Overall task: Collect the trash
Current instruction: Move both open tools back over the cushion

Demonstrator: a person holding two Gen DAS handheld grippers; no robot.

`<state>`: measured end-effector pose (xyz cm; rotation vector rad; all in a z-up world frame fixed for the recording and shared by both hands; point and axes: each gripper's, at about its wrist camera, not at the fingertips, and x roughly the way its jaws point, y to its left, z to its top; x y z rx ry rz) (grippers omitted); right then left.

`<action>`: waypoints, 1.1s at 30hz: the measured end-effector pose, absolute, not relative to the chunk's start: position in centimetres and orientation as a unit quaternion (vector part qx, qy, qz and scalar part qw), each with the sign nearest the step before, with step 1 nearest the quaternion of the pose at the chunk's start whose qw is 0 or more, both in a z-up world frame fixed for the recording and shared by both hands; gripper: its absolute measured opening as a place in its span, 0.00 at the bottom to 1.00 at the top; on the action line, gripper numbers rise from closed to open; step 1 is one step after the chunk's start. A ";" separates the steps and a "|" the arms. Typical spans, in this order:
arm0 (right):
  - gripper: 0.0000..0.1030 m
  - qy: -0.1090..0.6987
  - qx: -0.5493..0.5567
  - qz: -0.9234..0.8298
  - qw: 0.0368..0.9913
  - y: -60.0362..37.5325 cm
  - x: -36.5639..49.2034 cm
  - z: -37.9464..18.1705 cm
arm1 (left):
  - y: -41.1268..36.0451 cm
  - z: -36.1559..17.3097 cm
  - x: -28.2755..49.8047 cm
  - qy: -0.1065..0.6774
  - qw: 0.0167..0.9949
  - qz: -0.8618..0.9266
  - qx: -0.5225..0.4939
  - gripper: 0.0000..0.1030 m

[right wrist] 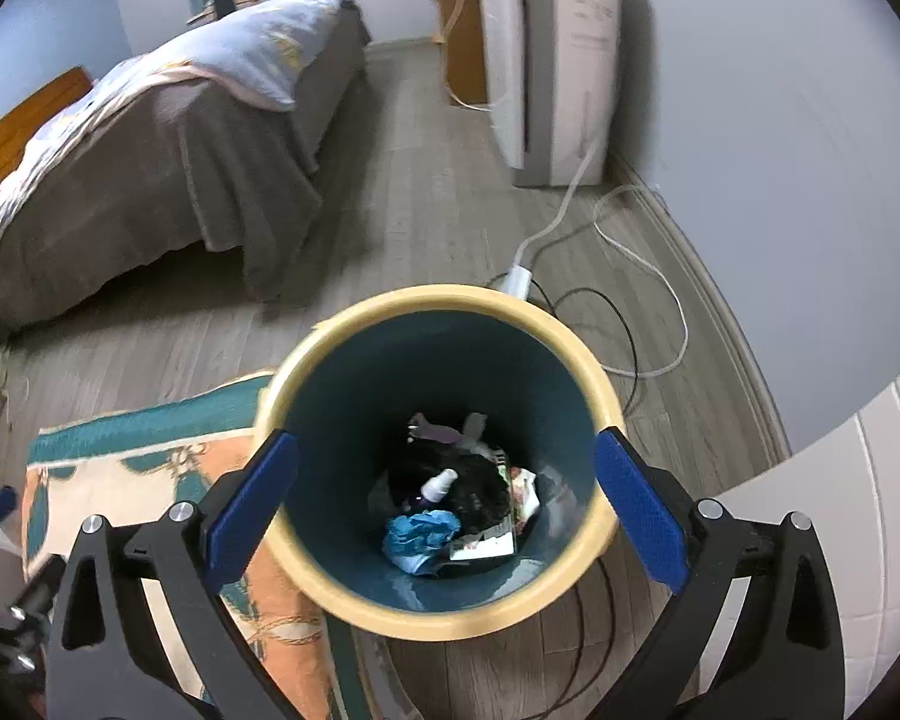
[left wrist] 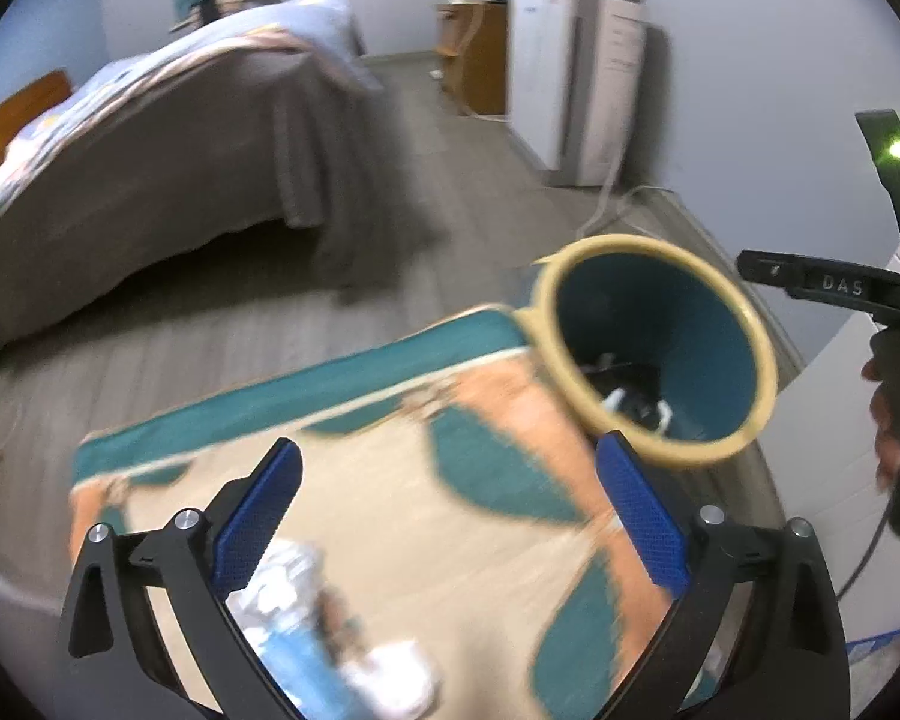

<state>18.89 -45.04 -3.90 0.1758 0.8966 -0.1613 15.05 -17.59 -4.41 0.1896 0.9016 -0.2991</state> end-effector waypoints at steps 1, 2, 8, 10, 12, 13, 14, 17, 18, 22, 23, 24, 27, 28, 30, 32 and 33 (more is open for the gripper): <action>0.94 0.431 0.077 -0.074 0.896 -44.4 18.9 -3.7 | -16.0 -4.0 14.7 0.437 0.886 -0.132 0.085 0.95; 0.94 0.430 0.068 -0.069 0.898 -43.6 18.9 -3.4 | -14.8 -3.6 14.4 0.439 0.887 -0.122 0.082 0.95; 0.94 0.420 0.002 -0.033 0.907 -37.9 18.7 -2.1 | -7.1 -1.6 11.9 0.443 0.894 -0.023 0.054 0.95; 0.94 0.419 -0.021 -0.027 0.907 -35.7 18.6 -1.8 | -4.6 -1.2 10.8 0.443 0.896 0.008 0.030 0.95; 0.94 0.418 -0.041 -0.017 0.908 -33.4 18.3 -1.6 | -2.7 -1.3 9.8 0.437 0.899 0.016 0.010 0.95; 0.94 0.417 -0.047 -0.013 0.908 -32.6 18.2 -1.6 | -1.9 -1.6 9.3 0.435 0.900 0.015 0.001 0.95; 0.94 0.415 -0.053 -0.008 0.908 -31.7 18.1 -1.6 | -1.2 -1.9 9.2 0.437 0.899 0.014 -0.004 0.95; 0.94 0.411 -0.075 0.008 0.909 -28.7 17.5 -1.7 | 0.2 -2.0 9.0 0.431 0.902 0.026 -0.008 0.95; 0.94 0.414 -0.084 0.009 0.906 -27.6 17.2 -1.9 | 0.8 -2.0 8.8 0.422 0.906 0.029 -0.007 0.95; 0.94 0.432 -0.098 0.046 0.895 -24.2 16.5 -2.7 | 2.2 -2.7 8.6 0.422 0.906 0.037 0.003 0.95; 0.94 0.437 -0.101 0.048 0.892 -23.5 16.4 -3.0 | 2.5 -2.9 8.7 0.425 0.905 0.036 0.002 0.95; 0.94 0.443 -0.102 0.054 0.889 -22.6 16.0 -3.4 | 3.1 -3.1 8.6 0.426 0.904 0.039 0.001 0.95; 0.94 0.450 -0.104 0.081 0.883 -20.4 14.9 -4.5 | 4.1 -3.9 8.5 0.431 0.901 0.045 0.012 0.95; 0.94 0.456 -0.104 0.091 0.879 -19.7 14.7 -5.1 | 4.4 -4.3 8.5 0.436 0.899 0.047 0.019 0.95; 0.94 0.475 -0.098 0.107 0.868 -18.5 14.2 -6.1 | 4.8 -4.9 8.5 0.450 0.891 0.046 0.032 0.95; 0.94 0.489 -0.084 0.110 0.861 -17.7 13.9 -7.0 | 5.1 -5.2 8.6 0.460 0.886 0.034 0.036 0.95; 0.94 0.496 -0.075 0.112 0.858 -17.2 13.7 -7.5 | 5.3 -5.1 8.5 0.460 0.887 0.029 0.034 0.95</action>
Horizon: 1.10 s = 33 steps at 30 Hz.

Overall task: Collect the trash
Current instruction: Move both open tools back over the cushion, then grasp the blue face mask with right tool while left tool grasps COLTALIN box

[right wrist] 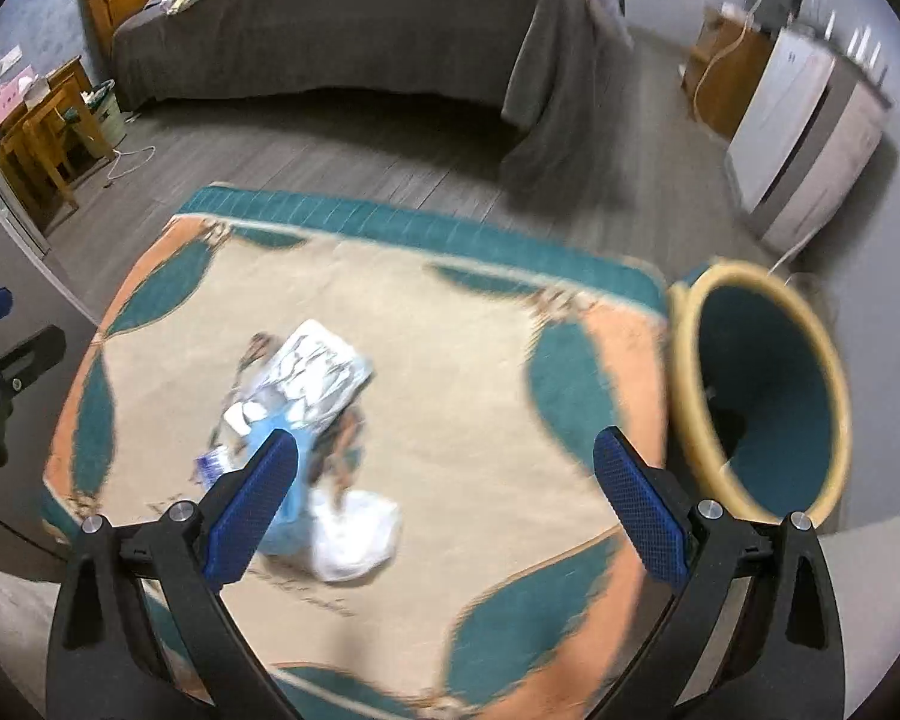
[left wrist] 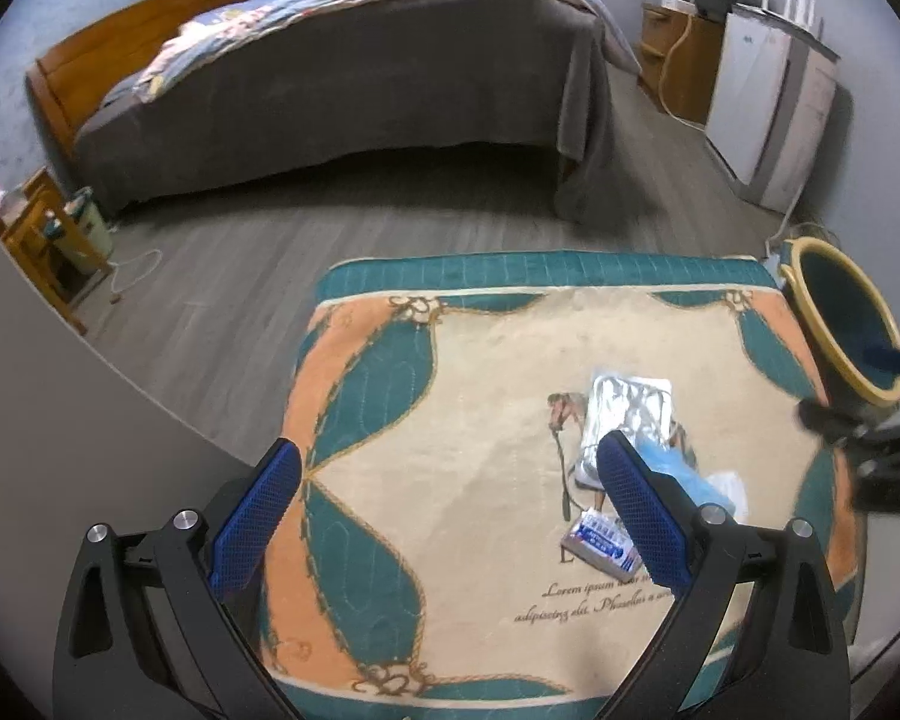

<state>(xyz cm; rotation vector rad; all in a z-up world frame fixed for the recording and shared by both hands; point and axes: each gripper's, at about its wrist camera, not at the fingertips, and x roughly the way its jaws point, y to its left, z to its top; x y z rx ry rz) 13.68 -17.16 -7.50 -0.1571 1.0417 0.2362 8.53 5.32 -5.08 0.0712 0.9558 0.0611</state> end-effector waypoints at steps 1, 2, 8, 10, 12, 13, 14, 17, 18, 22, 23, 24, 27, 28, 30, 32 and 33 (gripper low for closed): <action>0.94 0.500 -0.068 0.115 0.855 -16.7 13.5 -8.0 | 5.5 -4.9 8.4 0.457 0.889 0.026 0.029 0.95; 0.94 0.504 -0.065 0.118 0.853 -16.2 13.3 -8.4 | 5.6 -4.8 8.4 0.456 0.889 0.023 0.026 0.95; 0.94 0.515 -0.065 0.123 0.846 -14.3 12.8 -10.2 | 6.0 -5.1 8.1 0.461 0.887 0.011 0.038 0.95; 0.94 0.523 -0.064 0.123 0.841 -13.7 12.8 -10.8 | 6.4 -5.5 8.0 0.468 0.883 0.006 0.039 0.95; 0.94 0.530 -0.059 0.128 0.836 -12.9 12.7 -11.4 | 7.0 -5.6 7.9 0.472 0.881 0.002 0.033 0.95; 0.94 0.532 -0.057 0.132 0.835 -12.5 12.7 -11.6 | 7.4 -5.7 7.9 0.474 0.880 0.002 0.029 0.95; 0.94 0.534 -0.058 0.136 0.833 -12.2 12.6 -11.7 | 7.7 -5.8 7.8 0.475 0.880 0.001 0.026 0.95; 0.84 0.541 -0.073 0.148 0.825 -10.8 12.4 -12.4 | 8.4 -6.4 7.7 0.483 0.875 0.008 0.031 0.95; 0.77 0.546 -0.080 0.151 0.820 -10.4 12.3 -12.9 | 8.5 -6.5 7.7 0.484 0.874 0.012 0.034 0.95; 0.30 0.564 -0.100 0.157 0.804 -9.7 12.1 -14.3 | 9.0 -7.0 7.8 0.495 0.869 0.000 0.009 0.95; 0.22 0.568 -0.099 0.159 0.802 -9.7 12.1 -14.3 | 9.0 -7.1 7.8 0.497 0.868 -0.002 0.004 0.95; 0.19 0.572 -0.095 0.163 0.798 -9.9 12.0 -14.2 | 9.0 -7.2 7.8 0.497 0.868 -0.004 0.003 0.95; 0.15 0.571 -0.096 0.167 0.798 -10.6 11.6 -12.2 | 8.4 -7.3 7.8 0.497 0.868 -0.006 0.012 0.95; 0.15 0.566 -0.097 0.168 0.801 -11.0 11.6 -11.1 | 7.9 -7.5 7.8 0.497 0.868 -0.012 0.017 0.95; 0.15 0.553 -0.092 0.169 0.810 -12.0 11.7 -8.9 | 6.8 -8.1 8.0 0.500 0.865 -0.019 0.038 0.95; 0.15 0.540 -0.084 0.163 0.821 -13.3 11.8 -7.2 | 5.1 -8.9 8.0 0.494 0.866 -0.027 0.073 0.95; 0.15 0.530 -0.085 0.159 0.829 -13.9 11.8 -6.6 | 4.5 -9.3 8.0 0.494 0.865 -0.032 0.081 0.95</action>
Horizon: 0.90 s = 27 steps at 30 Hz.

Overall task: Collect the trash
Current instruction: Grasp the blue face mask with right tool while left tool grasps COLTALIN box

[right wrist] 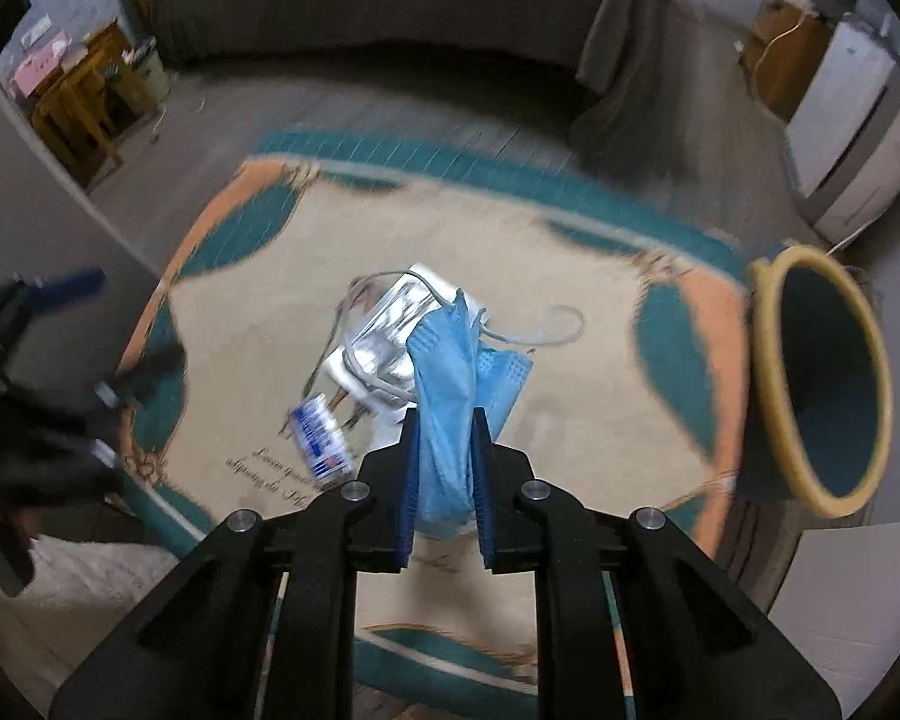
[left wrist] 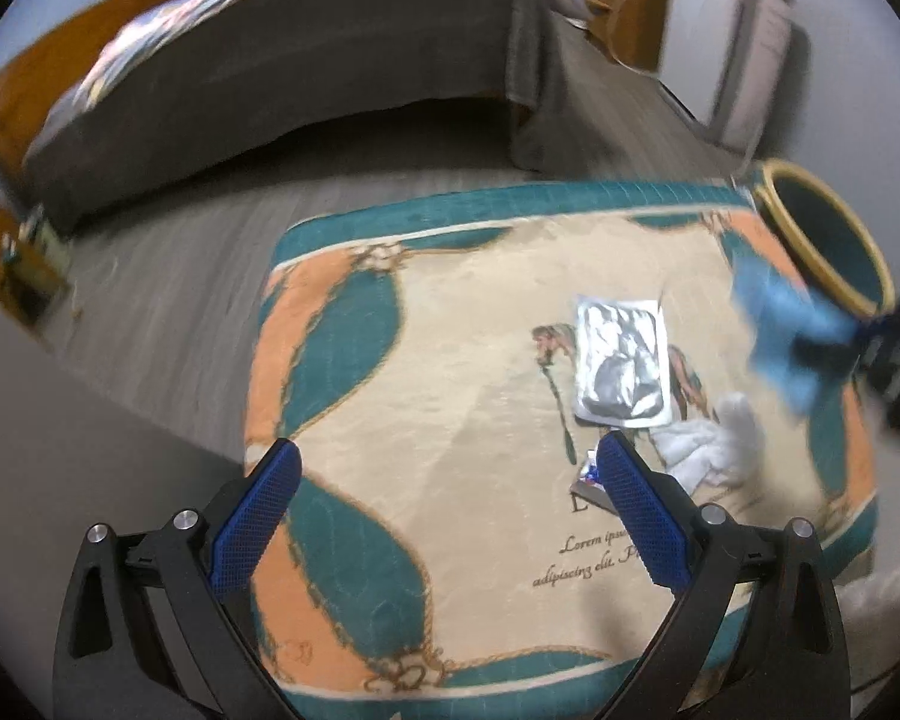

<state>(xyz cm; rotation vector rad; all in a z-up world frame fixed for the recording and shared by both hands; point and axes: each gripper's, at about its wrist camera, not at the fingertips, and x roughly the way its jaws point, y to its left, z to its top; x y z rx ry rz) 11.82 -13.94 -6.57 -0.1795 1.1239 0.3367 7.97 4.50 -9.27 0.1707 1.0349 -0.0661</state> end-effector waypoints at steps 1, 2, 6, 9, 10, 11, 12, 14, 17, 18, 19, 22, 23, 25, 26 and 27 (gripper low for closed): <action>0.15 0.523 -0.080 0.156 0.834 -14.4 11.9 -6.3 | 3.7 -9.9 7.9 0.498 0.862 -0.040 0.087 0.95; 0.15 0.521 -0.069 0.155 0.836 -15.0 12.1 -6.2 | 3.0 -10.8 8.0 0.507 0.856 -0.051 0.088 0.95; 0.15 0.534 -0.027 0.149 0.832 -16.5 12.9 -7.1 | 1.3 -13.0 8.1 0.535 0.836 -0.087 0.088 0.95; 0.15 0.539 -0.039 0.146 0.829 -16.8 13.0 -7.6 | 0.2 -14.6 8.1 0.548 0.824 -0.097 0.105 0.95; 0.15 0.540 -0.035 0.147 0.828 -16.9 13.1 -7.7 | 0.1 -15.2 8.2 0.556 0.819 -0.098 0.101 0.95; 0.15 0.541 -0.029 0.148 0.827 -17.2 13.2 -7.6 | 0.1 -15.7 8.2 0.560 0.817 -0.099 0.098 0.95; 0.15 0.541 -0.025 0.149 0.827 -17.4 13.3 -7.5 | 0.0 -16.2 8.2 0.563 0.814 -0.102 0.096 0.94; 0.15 0.539 -0.023 0.150 0.829 -17.7 13.4 -7.4 | -0.1 -16.9 8.3 0.567 0.811 -0.107 0.093 0.92; 0.15 0.538 -0.021 0.153 0.829 -18.2 13.5 -7.4 | -0.5 -17.6 8.2 0.570 0.809 -0.120 0.083 0.86; 0.15 0.538 -0.020 0.154 0.828 -18.4 13.7 -7.4 | -0.9 -17.9 8.2 0.569 0.808 -0.125 0.091 0.83; 0.15 0.539 -0.018 0.154 0.828 -18.6 13.8 -7.4 | -1.1 -18.0 8.2 0.568 0.807 -0.128 0.099 0.80; 0.15 0.540 -0.015 0.154 0.828 -19.0 14.1 -7.5 | -1.7 -18.3 8.0 0.568 0.804 -0.137 0.107 0.74; 0.15 0.540 -0.016 0.154 0.827 -19.0 14.2 -7.5 | -1.8 -18.2 8.0 0.566 0.805 -0.139 0.109 0.69; 0.15 0.540 -0.017 0.152 0.828 -19.2 14.4 -7.6 | -2.2 -18.0 7.9 0.561 0.807 -0.146 0.111 0.57; 0.15 0.540 -0.016 0.152 0.828 -19.4 14.5 -7.6 | -2.3 -17.9 7.9 0.560 0.808 -0.147 0.112 0.57; 0.15 0.541 -0.015 0.151 0.827 -19.5 14.6 -7.7 | -2.3 -17.8 7.8 0.560 0.808 -0.148 0.110 0.57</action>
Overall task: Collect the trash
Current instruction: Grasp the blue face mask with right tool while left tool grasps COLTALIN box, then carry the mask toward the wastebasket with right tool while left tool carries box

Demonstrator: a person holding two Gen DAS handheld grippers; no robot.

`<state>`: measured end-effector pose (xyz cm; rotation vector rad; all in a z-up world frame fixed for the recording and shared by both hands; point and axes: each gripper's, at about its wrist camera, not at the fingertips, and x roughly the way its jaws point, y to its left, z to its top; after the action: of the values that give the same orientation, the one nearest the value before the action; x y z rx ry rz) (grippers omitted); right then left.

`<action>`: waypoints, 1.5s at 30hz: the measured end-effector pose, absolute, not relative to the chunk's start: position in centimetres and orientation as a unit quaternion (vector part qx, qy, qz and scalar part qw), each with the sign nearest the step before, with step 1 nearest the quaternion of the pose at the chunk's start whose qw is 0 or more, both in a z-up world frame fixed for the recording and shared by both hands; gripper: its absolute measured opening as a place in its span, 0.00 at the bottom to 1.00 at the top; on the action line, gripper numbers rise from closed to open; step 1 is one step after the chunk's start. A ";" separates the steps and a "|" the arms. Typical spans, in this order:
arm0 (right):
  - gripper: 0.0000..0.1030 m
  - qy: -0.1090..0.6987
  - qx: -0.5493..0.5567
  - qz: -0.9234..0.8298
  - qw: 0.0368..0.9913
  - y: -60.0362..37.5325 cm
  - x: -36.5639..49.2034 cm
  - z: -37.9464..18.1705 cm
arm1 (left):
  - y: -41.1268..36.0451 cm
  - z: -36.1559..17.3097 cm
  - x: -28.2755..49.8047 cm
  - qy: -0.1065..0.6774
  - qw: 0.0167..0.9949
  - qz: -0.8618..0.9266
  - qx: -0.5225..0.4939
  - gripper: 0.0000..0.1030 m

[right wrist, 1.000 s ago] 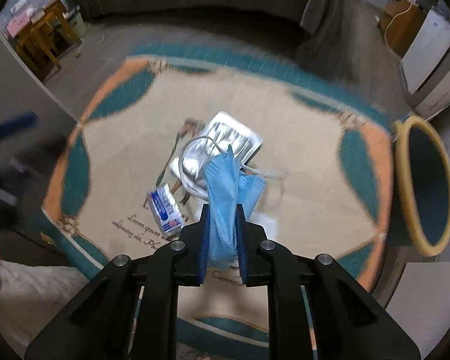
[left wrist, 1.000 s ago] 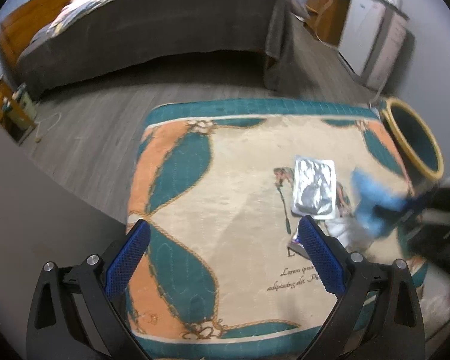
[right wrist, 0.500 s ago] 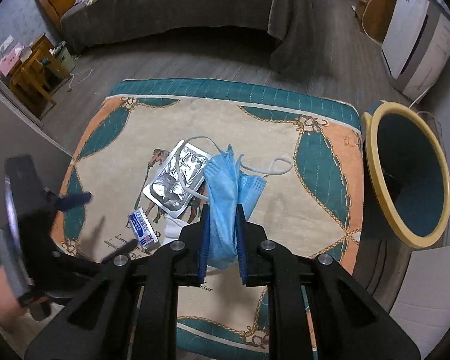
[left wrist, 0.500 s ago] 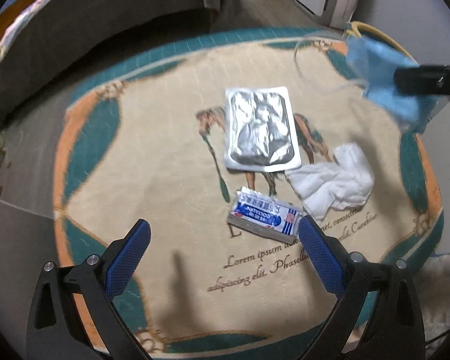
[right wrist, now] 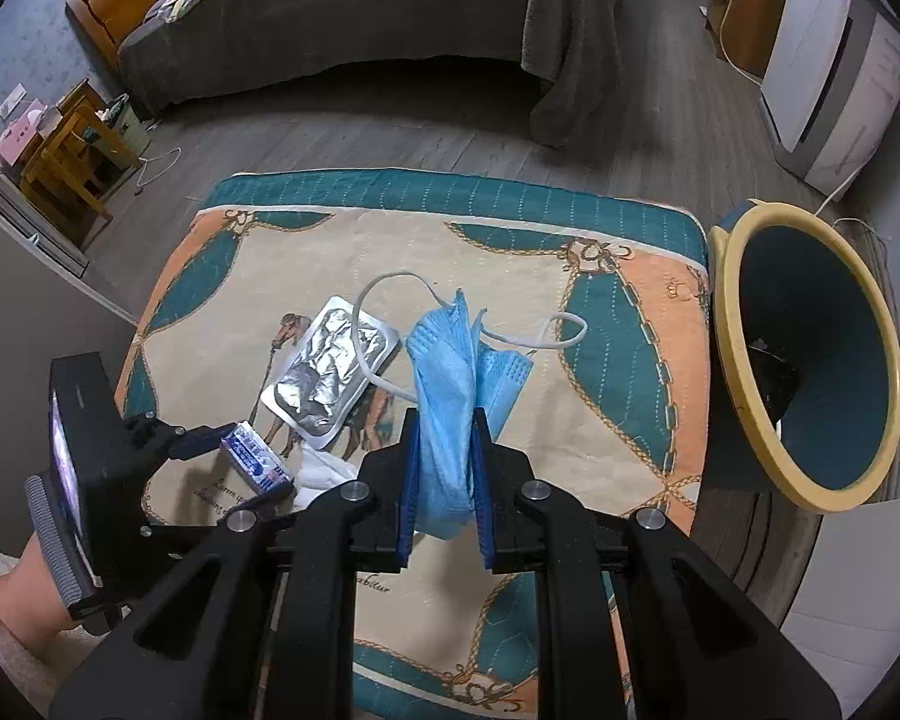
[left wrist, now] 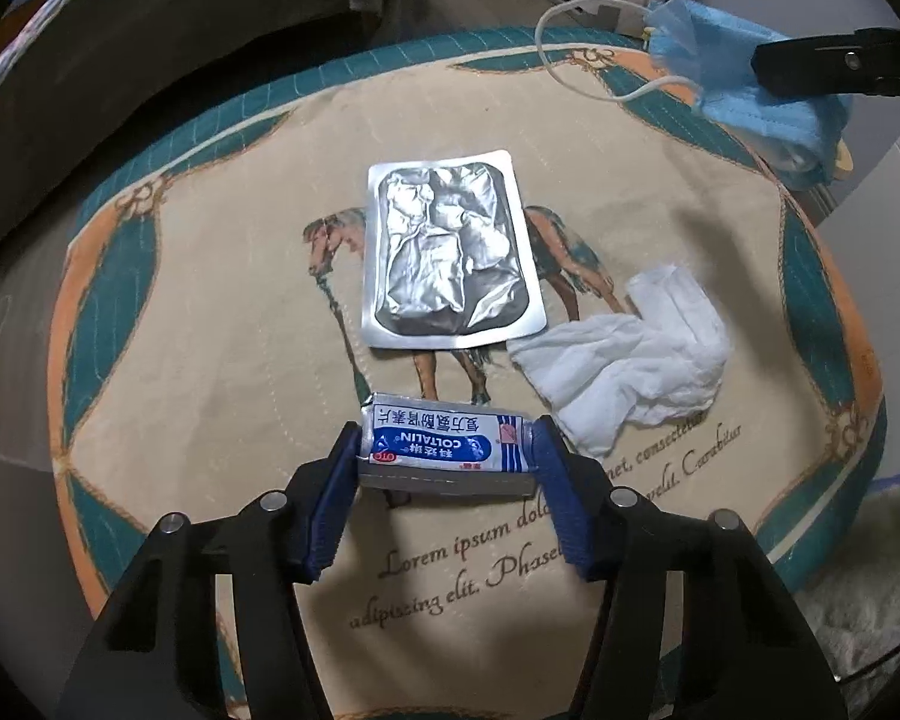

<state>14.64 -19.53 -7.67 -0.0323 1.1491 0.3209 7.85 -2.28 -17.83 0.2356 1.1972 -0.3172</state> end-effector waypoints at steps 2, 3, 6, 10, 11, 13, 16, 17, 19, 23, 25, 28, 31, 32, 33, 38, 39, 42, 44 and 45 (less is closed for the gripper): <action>0.15 0.542 -0.014 0.150 0.827 -19.8 14.8 -7.7 | -2.2 -17.6 7.8 0.559 0.809 -0.152 0.103 0.57; 0.15 0.542 -0.013 0.149 0.827 -19.9 14.9 -7.7 | -2.3 -17.3 8.0 0.555 0.812 -0.149 0.106 0.57; 0.15 0.540 -0.009 0.149 0.829 -20.1 15.1 -7.5 | -2.0 -16.1 8.6 0.541 0.824 -0.135 0.101 0.57; 0.15 0.532 -0.014 0.148 0.834 -20.1 14.9 -7.0 | -1.5 -14.2 9.2 0.521 0.841 -0.121 0.087 0.57; 0.15 0.530 -0.014 0.148 0.835 -20.2 14.9 -6.9 | -1.4 -13.5 9.3 0.515 0.845 -0.120 0.077 0.57; 0.15 0.528 -0.013 0.148 0.836 -20.3 15.0 -6.7 | -1.2 -12.6 9.5 0.507 0.851 -0.119 0.065 0.57; 0.15 0.525 -0.013 0.146 0.838 -20.6 15.1 -6.5 | -1.5 -11.4 9.9 0.495 0.858 -0.118 0.064 0.57; 0.15 0.524 -0.013 0.146 0.839 -20.7 15.1 -6.4 | -1.6 -11.2 10.1 0.493 0.860 -0.118 0.061 0.57; 0.15 0.521 -0.012 0.144 0.841 -21.0 15.2 -6.2 | -1.5 -10.7 9.9 0.488 0.863 -0.120 0.052 0.57; 0.15 0.516 -0.011 0.139 0.845 -21.9 15.4 -5.8 | -2.2 -10.1 10.0 0.479 0.868 -0.125 0.051 0.57; 0.15 0.511 -0.010 0.138 0.848 -22.4 15.5 -5.5 | -2.7 -10.0 10.1 0.477 0.868 -0.127 0.049 0.57; 0.15 0.505 -0.006 0.137 0.852 -23.3 15.6 -5.0 | -3.5 -9.8 10.3 0.475 0.869 -0.128 0.048 0.57; 0.15 0.501 0.002 0.134 0.855 -24.5 15.7 -4.7 | -4.4 -9.7 10.8 0.475 0.869 -0.130 0.048 0.57; 0.15 0.499 0.003 0.131 0.856 -25.1 15.7 -4.6 | -5.0 -9.6 10.9 0.473 0.869 -0.132 0.049 0.57; 0.15 0.499 0.004 0.128 0.857 -25.5 15.7 -4.6 | -5.4 -9.6 11.0 0.473 0.869 -0.135 0.050 0.57; 0.15 0.497 0.018 0.117 0.860 -28.4 15.8 -4.7 | -8.4 -9.6 11.4 0.469 0.868 -0.149 0.065 0.57; 0.15 0.496 0.022 0.113 0.861 -29.2 15.9 -4.7 | -9.1 -9.6 11.5 0.469 0.867 -0.153 0.068 0.57; 0.15 0.494 0.034 0.100 0.863 -31.5 16.1 -4.7 | -11.3 -9.8 11.8 0.470 0.864 -0.165 0.072 0.57; 0.15 0.493 0.044 0.091 0.864 -33.0 16.2 -4.8 | -12.8 -9.7 11.8 0.470 0.862 -0.175 0.075 0.57; 0.15 0.493 0.049 0.086 0.864 -33.9 16.2 -4.8 | -13.3 -9.7 11.8 0.468 0.862 -0.179 0.077 0.57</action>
<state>16.21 -33.86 -4.83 0.1026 1.0337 0.1809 11.84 -13.31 -9.66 0.1617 0.9820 -0.3750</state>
